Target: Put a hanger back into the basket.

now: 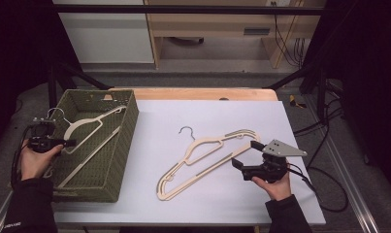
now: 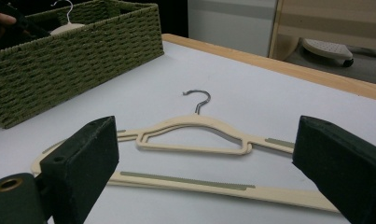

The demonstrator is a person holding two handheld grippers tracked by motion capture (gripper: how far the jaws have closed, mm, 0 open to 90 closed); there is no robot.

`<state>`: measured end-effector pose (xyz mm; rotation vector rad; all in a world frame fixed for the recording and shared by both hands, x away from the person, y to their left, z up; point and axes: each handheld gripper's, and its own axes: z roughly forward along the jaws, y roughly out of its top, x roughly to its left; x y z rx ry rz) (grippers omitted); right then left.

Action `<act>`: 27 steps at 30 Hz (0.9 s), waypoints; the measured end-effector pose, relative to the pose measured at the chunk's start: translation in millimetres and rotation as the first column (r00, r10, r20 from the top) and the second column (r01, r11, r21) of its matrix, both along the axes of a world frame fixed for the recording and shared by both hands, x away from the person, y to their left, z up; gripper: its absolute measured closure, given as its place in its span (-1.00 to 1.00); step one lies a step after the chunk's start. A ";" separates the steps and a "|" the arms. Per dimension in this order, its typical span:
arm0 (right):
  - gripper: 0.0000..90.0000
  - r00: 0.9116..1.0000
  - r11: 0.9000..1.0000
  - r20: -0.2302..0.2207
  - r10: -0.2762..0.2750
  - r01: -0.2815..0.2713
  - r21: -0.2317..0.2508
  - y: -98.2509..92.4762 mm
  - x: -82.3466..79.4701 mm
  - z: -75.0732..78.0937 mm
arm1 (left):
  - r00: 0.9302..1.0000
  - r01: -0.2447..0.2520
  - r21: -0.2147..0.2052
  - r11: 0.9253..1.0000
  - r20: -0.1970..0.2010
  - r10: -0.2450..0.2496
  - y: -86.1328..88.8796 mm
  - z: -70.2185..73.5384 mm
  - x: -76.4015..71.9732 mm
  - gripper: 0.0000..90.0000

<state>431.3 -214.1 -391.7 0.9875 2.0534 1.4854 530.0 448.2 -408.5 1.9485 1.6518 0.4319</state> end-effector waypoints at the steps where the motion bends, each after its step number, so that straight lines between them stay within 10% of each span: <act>1: -0.83 1.000 1.000 -0.001 -0.003 0.003 0.004 0.1 -0.1 0.2 | 1.000 0.000 0.001 1.000 0.000 0.000 0.0 0.1 -0.1 0.27; 20: -0.83 1.000 1.000 0.010 -0.003 0.003 0.006 -0.7 -1.5 2.5 | 1.000 -0.017 -0.002 1.000 -0.022 0.017 1.5 1.2 -4.0 0.00; 27: -0.84 1.000 1.000 0.017 -0.004 0.004 0.007 -1.9 -2.6 4.3 | 0.999 0.005 -0.009 1.000 0.049 -0.005 -1.7 16.1 -13.0 -0.16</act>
